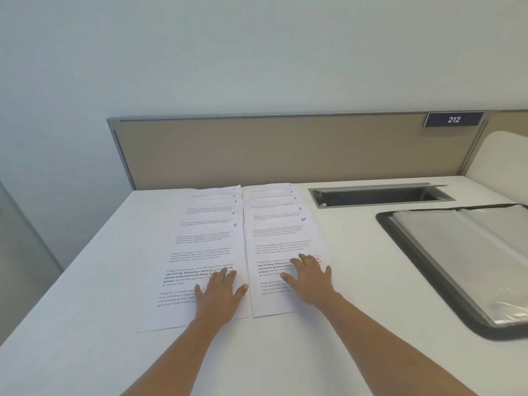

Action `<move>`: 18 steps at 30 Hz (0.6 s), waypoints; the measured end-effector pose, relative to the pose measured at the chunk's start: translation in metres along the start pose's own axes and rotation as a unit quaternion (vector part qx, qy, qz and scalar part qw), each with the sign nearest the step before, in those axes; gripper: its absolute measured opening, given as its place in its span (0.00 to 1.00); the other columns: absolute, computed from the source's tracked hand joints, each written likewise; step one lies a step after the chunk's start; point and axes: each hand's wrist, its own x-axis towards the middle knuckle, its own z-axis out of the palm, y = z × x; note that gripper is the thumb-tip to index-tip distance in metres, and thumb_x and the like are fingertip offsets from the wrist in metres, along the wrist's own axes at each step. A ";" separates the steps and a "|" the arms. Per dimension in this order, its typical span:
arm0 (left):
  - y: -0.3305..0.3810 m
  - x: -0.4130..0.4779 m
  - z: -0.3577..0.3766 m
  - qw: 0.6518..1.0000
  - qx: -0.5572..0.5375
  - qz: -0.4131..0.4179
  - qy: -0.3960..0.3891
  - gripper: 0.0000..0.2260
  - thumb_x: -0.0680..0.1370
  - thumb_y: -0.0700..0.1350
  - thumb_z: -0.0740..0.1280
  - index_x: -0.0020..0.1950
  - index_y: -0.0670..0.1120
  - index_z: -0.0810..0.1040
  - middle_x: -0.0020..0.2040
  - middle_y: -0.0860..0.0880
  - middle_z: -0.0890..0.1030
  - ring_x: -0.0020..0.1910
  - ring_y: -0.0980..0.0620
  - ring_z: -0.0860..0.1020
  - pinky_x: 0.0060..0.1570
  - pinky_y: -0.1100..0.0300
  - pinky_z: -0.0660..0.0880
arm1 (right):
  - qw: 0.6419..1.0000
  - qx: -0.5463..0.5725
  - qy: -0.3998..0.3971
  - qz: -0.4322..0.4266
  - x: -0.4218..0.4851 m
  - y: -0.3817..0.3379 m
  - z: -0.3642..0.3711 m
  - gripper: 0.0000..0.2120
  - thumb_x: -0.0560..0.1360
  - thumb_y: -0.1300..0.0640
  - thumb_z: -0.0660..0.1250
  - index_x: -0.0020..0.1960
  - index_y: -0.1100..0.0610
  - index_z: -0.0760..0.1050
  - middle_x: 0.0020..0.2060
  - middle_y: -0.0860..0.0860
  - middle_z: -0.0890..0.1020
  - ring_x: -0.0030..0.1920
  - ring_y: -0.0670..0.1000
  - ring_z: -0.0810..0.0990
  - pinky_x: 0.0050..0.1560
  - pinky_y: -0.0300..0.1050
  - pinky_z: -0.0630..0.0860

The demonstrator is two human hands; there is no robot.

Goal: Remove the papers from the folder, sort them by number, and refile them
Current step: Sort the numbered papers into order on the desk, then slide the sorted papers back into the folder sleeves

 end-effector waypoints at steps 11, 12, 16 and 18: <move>0.030 -0.010 0.002 0.996 -0.072 0.046 -0.006 0.24 0.81 0.58 0.54 0.75 0.51 0.59 0.77 0.51 0.55 0.76 0.53 0.52 0.72 0.44 0.47 | 0.999 -0.023 0.015 0.018 -0.033 0.021 -0.011 0.26 0.79 0.40 0.53 0.73 0.51 0.61 0.75 0.49 0.56 0.75 0.48 0.51 0.72 0.61 0.50; 0.036 -0.010 0.001 0.995 -0.085 0.049 -0.002 0.23 0.81 0.58 0.55 0.74 0.51 0.61 0.77 0.51 0.57 0.75 0.53 0.54 0.72 0.44 0.47 | 0.999 -0.020 0.014 0.020 -0.034 0.025 -0.015 0.25 0.79 0.40 0.54 0.72 0.51 0.62 0.75 0.49 0.57 0.75 0.48 0.52 0.72 0.61 0.50; 0.066 -0.007 0.004 0.986 -0.151 0.070 0.018 0.18 0.79 0.54 0.61 0.67 0.49 0.70 0.70 0.52 0.68 0.68 0.52 0.67 0.72 0.49 0.55 | 0.999 -0.033 0.024 0.033 -0.033 0.049 -0.033 0.23 0.79 0.41 0.54 0.70 0.51 0.65 0.74 0.49 0.60 0.74 0.49 0.55 0.71 0.59 0.51; 0.086 -0.005 0.007 0.979 -0.187 0.078 0.020 0.16 0.79 0.53 0.63 0.64 0.47 0.73 0.68 0.51 0.71 0.65 0.51 0.71 0.66 0.57 0.62 | 0.998 -0.043 0.030 0.038 -0.032 0.066 -0.041 0.22 0.79 0.41 0.54 0.69 0.50 0.66 0.73 0.49 0.61 0.73 0.49 0.58 0.71 0.57 0.53</move>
